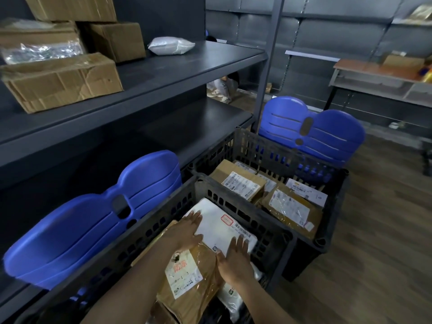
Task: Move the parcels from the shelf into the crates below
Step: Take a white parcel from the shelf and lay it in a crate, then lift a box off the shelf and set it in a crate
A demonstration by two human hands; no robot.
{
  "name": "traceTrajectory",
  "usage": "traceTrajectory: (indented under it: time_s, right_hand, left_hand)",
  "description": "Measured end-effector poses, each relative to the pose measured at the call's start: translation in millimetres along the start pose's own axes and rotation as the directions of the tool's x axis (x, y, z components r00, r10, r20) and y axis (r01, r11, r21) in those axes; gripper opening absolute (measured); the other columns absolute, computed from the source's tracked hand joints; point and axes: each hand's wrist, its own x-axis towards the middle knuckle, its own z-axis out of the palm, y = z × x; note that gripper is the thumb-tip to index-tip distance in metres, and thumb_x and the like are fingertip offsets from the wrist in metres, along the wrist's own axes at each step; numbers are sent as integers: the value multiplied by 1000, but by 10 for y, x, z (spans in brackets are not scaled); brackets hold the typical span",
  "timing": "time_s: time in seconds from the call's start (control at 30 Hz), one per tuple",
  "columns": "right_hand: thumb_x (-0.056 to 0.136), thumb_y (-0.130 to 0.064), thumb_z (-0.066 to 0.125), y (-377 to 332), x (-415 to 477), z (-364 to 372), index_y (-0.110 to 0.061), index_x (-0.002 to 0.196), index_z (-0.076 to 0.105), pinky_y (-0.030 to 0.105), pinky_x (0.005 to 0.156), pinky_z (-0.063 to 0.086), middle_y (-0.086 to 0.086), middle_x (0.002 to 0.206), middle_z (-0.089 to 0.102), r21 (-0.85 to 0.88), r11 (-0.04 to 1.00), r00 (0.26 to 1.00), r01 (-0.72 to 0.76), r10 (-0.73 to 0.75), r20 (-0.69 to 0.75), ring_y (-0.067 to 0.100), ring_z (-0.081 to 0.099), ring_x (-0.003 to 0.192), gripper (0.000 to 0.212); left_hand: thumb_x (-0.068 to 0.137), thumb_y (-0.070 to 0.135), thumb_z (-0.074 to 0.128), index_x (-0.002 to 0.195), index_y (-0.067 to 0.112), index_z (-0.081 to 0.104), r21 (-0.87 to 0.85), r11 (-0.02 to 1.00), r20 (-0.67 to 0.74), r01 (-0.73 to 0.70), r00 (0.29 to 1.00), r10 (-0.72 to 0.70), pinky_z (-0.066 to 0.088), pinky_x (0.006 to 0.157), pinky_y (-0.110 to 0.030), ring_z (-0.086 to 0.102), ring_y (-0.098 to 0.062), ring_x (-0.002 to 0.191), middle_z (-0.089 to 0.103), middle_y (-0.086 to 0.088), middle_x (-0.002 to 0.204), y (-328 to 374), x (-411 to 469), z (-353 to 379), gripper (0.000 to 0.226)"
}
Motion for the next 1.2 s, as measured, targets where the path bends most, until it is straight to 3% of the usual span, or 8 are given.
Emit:
traceTrajectory:
  time_s: [0.2, 0.37, 0.6, 0.77, 0.93, 1.03, 1.2]
  right_hand:
    - [100, -51, 25, 10, -30, -116, -5, 152, 0, 42, 121, 5, 12, 160, -9, 41, 999, 1000, 13, -13, -18, 26, -8, 148, 74]
    - [101, -46, 29, 24, -339, -375, -6, 153, 1, 38, 120, 5, 11, 161, -4, 35, 996, 996, 78, -76, -48, 26, -5, 148, 72]
    - [102, -46, 20, -162, -1001, -863, -4, 152, -3, 38, 121, 0, 14, 160, -7, -186, 975, 992, 125, -126, 11, 29, -7, 148, 69]
    - [102, -45, 23, -287, -1317, -1101, -6, 153, 0, 37, 121, 3, 12, 160, -3, -180, 974, 991, 136, -137, 8, 27, -4, 148, 68]
    - [101, -45, 30, -321, -1298, -1327, -9, 152, 14, 36, 120, 14, 8, 159, 15, -110, 971, 973, 214, -222, -67, 24, 12, 147, 65]
    - [101, -43, 30, -323, -1210, -1525, -8, 151, 18, 35, 118, 19, 9, 158, 20, -118, 950, 953, 290, -297, -54, 23, 17, 146, 63]
    - [101, -43, 31, -301, -1009, -1960, -11, 151, 21, 37, 110, 32, 9, 155, 26, -87, 900, 904, 428, -428, 26, 27, 30, 140, 60]
  left_hand:
    - [100, 46, 31, 155, 9, 3, 84, 995, -10, 49, 999, -48, 9, 122, -39, -3, -19, 150, -2, -3, 163, 36, 3, -42, 72]
    - [102, 46, 29, 155, 10, 3, 64, 997, -49, 38, 998, -35, 5, 123, -36, -4, -17, 150, -2, -2, 163, 198, -389, -214, 69]
    - [103, 43, 28, 155, 14, 7, 56, 998, -22, 11, 1000, -10, 3, 122, -34, 0, -17, 150, 2, -2, 163, 470, -1141, -612, 64]
    - [102, 45, 30, 155, 13, 3, -17, 999, -33, 47, 998, -47, 4, 120, -28, 0, -15, 150, -1, -1, 163, 609, -1529, -794, 67]
    - [100, 45, 36, 155, 16, 12, -87, 986, -102, 139, 984, -148, 23, 117, -32, 18, -17, 148, 16, 0, 162, 762, -1689, -949, 66]
    - [99, 45, 38, 153, 16, 20, -109, 968, -124, 227, 963, -240, 26, 117, -34, 24, -20, 145, 23, -1, 159, 843, -1700, -1012, 64]
    - [100, 38, 38, 147, 13, 31, -255, 872, -173, 417, 868, -466, 31, 114, -37, 31, -24, 141, 34, -5, 154, 1039, -1678, -1172, 54]
